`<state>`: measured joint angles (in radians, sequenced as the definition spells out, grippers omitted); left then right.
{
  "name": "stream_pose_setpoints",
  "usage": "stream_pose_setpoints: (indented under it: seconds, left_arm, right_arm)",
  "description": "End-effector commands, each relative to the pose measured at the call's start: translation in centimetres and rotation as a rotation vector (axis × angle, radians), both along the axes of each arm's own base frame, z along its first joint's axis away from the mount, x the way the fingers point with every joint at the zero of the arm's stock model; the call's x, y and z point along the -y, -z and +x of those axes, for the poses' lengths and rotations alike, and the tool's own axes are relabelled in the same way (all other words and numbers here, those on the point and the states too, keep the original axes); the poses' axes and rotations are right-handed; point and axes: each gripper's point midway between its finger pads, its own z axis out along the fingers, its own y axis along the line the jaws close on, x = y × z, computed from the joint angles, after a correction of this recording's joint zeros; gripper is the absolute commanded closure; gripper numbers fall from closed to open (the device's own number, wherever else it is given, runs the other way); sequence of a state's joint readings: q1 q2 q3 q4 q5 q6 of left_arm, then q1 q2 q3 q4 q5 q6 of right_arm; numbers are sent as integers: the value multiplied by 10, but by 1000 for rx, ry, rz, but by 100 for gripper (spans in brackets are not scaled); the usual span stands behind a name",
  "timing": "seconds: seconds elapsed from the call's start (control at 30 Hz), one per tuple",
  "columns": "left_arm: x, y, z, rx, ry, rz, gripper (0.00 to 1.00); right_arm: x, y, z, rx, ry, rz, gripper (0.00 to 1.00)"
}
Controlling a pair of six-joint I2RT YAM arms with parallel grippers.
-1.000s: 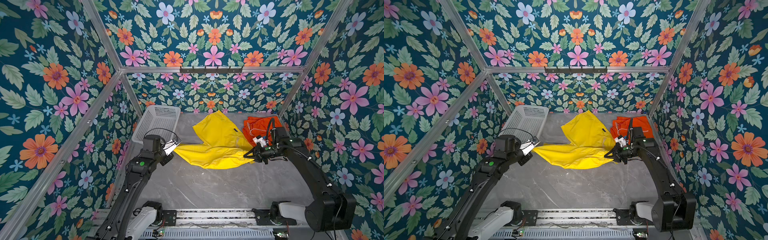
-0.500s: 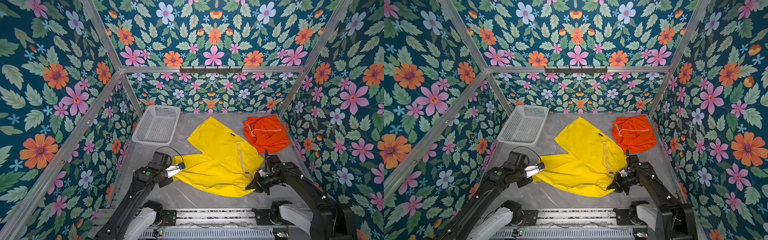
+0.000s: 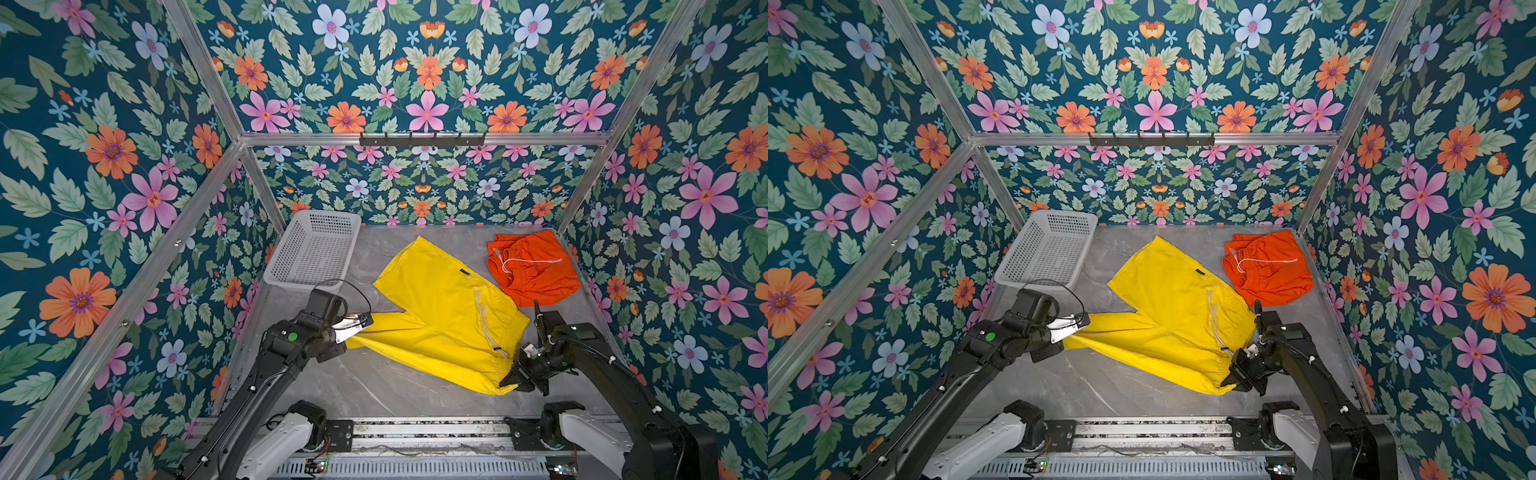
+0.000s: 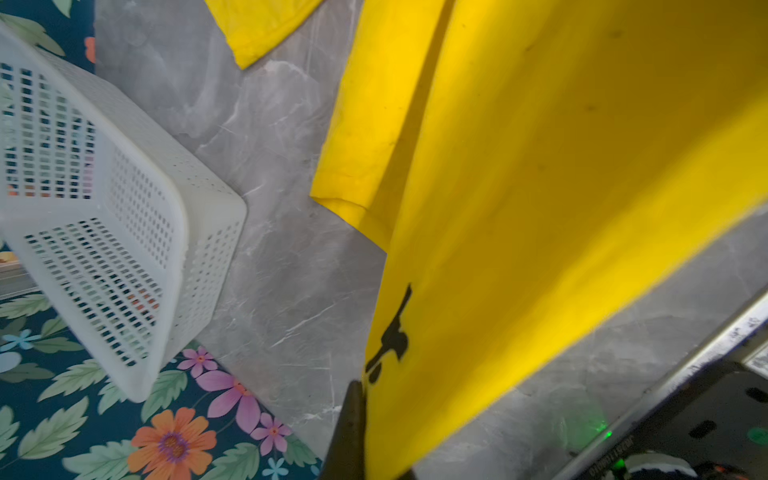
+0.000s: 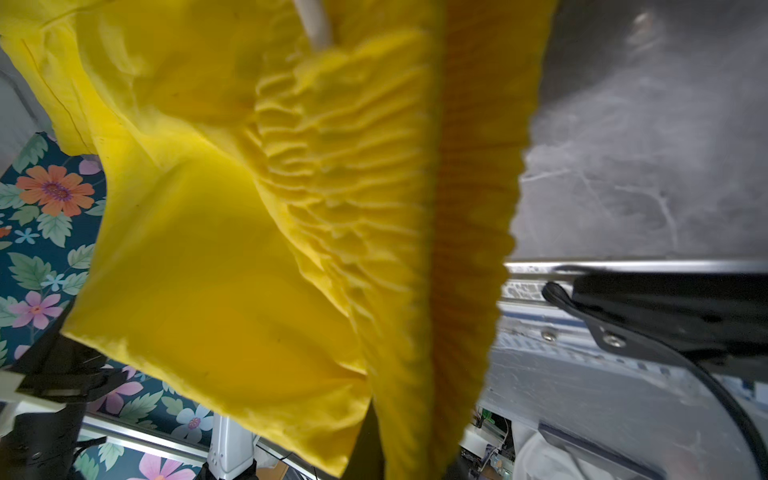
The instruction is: Fold and stack the shorts
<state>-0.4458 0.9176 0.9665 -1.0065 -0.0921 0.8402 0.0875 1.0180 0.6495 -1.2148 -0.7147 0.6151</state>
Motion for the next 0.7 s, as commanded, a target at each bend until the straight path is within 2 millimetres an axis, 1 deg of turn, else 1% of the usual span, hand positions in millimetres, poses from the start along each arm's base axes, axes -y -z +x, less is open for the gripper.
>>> stream_pose_setpoints:
  seconds: [0.0, 0.07, 0.17, 0.23, 0.27, 0.33, 0.4, 0.5, 0.6, 0.67]
  left_arm:
    - [-4, -33, 25, 99, -35, 39, 100]
    - [2, -57, 41, 149, -32, 29, 100]
    - [5, -85, 57, 216, -34, 33, 100]
    - [4, -100, 64, 267, -50, 30, 100]
    - [4, -105, 66, 287, -49, 28, 100]
    - [5, -107, 65, 298, -42, 21, 100]
    - [2, -102, 62, 288, -47, 31, 100]
    - [-4, -95, 58, 274, -67, 54, 100]
    - [-6, -97, 58, 290, -71, 51, 100]
    - [-2, -100, 63, 309, -54, 52, 100]
  right_arm:
    - [11, -16, -10, -26, -34, -76, 100]
    - [12, -34, 0, 30, -33, -82, 100]
    - [14, -60, 16, 123, -39, -104, 100]
    - [16, -79, 29, 197, -34, -116, 100]
    - [15, -86, 35, 224, -31, -113, 100]
    - [13, -93, 42, 242, -25, -99, 100]
    - [9, -91, 43, 225, -26, -78, 100]
    - [10, -80, 30, 167, -28, -79, 100]
    - [6, -71, 13, 94, -25, -46, 100]
    - [7, -64, 4, 50, -31, -46, 100]
